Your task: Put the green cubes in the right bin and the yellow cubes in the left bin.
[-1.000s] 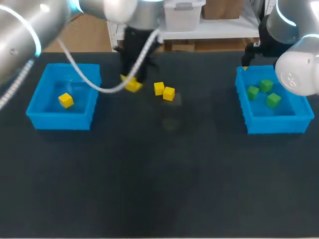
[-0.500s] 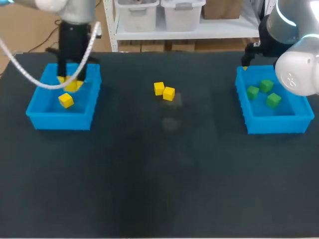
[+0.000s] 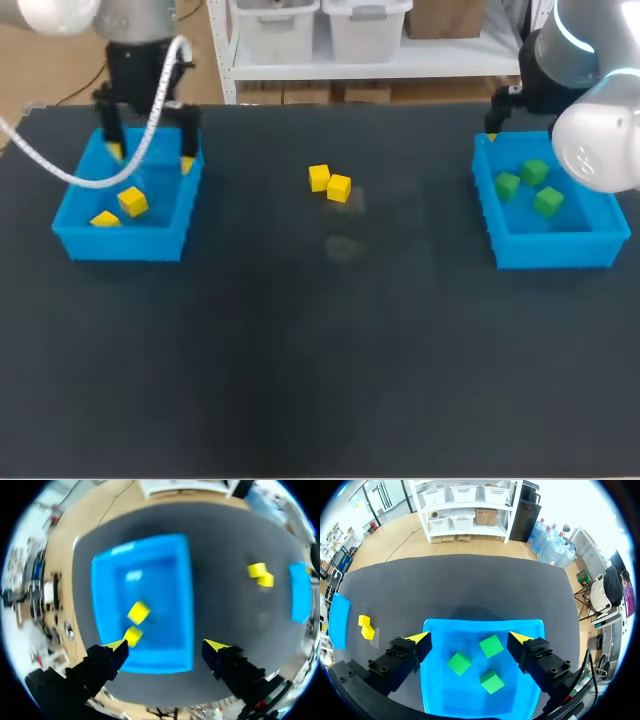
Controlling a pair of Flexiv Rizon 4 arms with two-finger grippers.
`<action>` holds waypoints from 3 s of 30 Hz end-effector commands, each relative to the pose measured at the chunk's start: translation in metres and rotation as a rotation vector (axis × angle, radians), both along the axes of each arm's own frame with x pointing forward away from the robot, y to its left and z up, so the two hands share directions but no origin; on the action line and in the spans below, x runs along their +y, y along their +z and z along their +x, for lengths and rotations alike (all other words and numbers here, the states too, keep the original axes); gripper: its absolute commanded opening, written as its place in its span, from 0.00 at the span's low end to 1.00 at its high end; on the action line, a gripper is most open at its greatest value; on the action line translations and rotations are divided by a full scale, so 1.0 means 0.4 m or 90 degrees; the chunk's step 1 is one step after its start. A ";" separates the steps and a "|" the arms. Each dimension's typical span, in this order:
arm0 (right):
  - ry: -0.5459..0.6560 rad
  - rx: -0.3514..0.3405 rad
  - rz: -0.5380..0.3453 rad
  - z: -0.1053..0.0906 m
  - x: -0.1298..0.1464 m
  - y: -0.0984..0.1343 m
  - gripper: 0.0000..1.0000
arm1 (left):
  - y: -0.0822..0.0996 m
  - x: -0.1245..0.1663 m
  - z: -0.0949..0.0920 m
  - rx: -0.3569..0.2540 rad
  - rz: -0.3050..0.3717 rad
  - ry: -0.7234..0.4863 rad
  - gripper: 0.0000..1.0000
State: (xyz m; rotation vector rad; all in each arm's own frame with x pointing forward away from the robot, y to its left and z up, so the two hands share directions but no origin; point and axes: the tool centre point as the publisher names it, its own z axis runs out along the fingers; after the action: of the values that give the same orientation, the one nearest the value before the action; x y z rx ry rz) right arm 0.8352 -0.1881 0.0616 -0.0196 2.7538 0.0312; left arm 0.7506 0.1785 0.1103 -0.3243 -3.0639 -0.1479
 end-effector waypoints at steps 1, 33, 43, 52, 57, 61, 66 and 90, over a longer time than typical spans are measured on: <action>-0.001 -0.003 -0.001 -0.004 0.000 0.000 1.00 | 0.027 -0.124 0.009 -0.180 -0.005 -0.104 1.00; -0.001 -0.003 -0.001 -0.004 0.000 0.000 1.00 | -0.129 -0.503 0.149 -0.063 -0.032 -0.524 1.00; -0.001 -0.003 -0.001 -0.004 0.000 0.000 1.00 | -0.194 -0.487 0.165 -0.017 -0.056 -0.622 1.00; -0.001 -0.003 -0.001 -0.004 0.000 0.000 1.00 | -0.237 -0.490 0.176 0.003 -0.062 -0.647 1.00; -0.001 -0.003 -0.001 -0.004 0.000 0.000 1.00 | -0.261 -0.492 0.189 0.012 -0.064 -0.653 1.00; -0.001 -0.003 -0.001 -0.004 0.000 0.000 1.00 | -0.273 -0.495 0.206 0.017 -0.070 -0.643 1.00; -0.001 -0.003 -0.001 -0.004 0.000 0.000 1.00 | -0.285 -0.501 0.221 0.008 -0.066 -0.648 1.00; -0.001 -0.003 -0.001 -0.004 0.000 0.000 1.00 | -0.330 -0.496 0.230 0.008 0.010 -0.701 0.00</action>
State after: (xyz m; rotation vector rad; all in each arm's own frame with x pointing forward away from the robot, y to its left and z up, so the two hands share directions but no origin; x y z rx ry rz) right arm 0.8351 -0.1881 0.0616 -0.0196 2.7538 0.0312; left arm 0.8390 -0.0188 -0.0197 -1.9147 -2.4821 -0.1889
